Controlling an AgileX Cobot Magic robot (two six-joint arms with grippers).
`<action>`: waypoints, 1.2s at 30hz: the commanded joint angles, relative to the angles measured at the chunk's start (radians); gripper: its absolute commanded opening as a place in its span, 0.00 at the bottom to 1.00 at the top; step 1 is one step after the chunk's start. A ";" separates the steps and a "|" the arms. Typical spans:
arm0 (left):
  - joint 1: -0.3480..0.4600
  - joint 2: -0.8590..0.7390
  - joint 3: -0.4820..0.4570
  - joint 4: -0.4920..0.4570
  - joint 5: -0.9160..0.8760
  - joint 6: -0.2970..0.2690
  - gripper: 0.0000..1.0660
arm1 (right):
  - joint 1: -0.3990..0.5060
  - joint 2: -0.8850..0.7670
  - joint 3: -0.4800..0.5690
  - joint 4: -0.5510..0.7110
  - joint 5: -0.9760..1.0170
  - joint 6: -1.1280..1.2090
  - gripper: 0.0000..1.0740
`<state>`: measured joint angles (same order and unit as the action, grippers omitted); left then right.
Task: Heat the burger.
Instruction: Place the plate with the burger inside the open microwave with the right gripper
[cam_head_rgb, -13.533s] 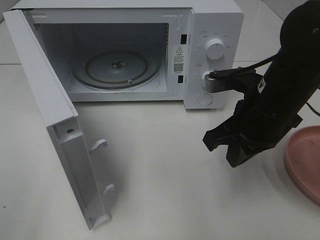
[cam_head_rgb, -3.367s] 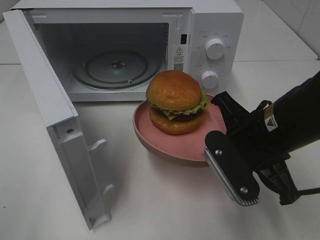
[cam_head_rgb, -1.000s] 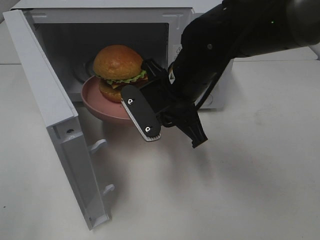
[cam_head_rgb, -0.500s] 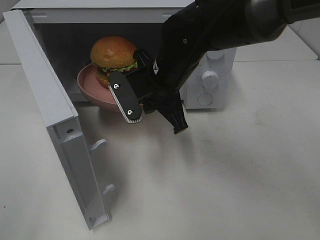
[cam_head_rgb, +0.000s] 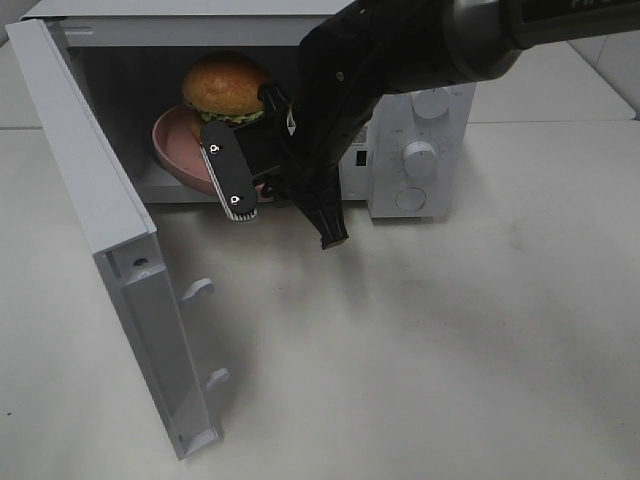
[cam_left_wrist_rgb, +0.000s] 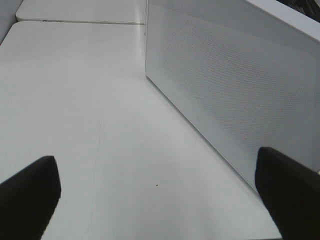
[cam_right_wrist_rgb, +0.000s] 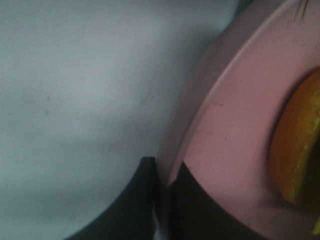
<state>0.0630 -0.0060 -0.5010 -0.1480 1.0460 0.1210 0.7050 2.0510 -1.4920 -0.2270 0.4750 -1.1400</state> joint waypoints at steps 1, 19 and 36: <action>-0.002 -0.024 0.004 -0.009 -0.008 -0.003 0.92 | -0.005 0.016 -0.066 -0.060 -0.016 0.080 0.00; -0.002 -0.024 0.004 -0.009 -0.008 -0.003 0.92 | -0.005 0.155 -0.280 -0.130 0.064 0.167 0.00; -0.002 -0.024 0.004 -0.009 -0.008 -0.003 0.92 | -0.005 0.234 -0.361 -0.129 -0.023 0.130 0.10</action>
<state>0.0630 -0.0060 -0.5010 -0.1480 1.0460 0.1210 0.7020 2.2860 -1.8370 -0.3300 0.5210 -0.9950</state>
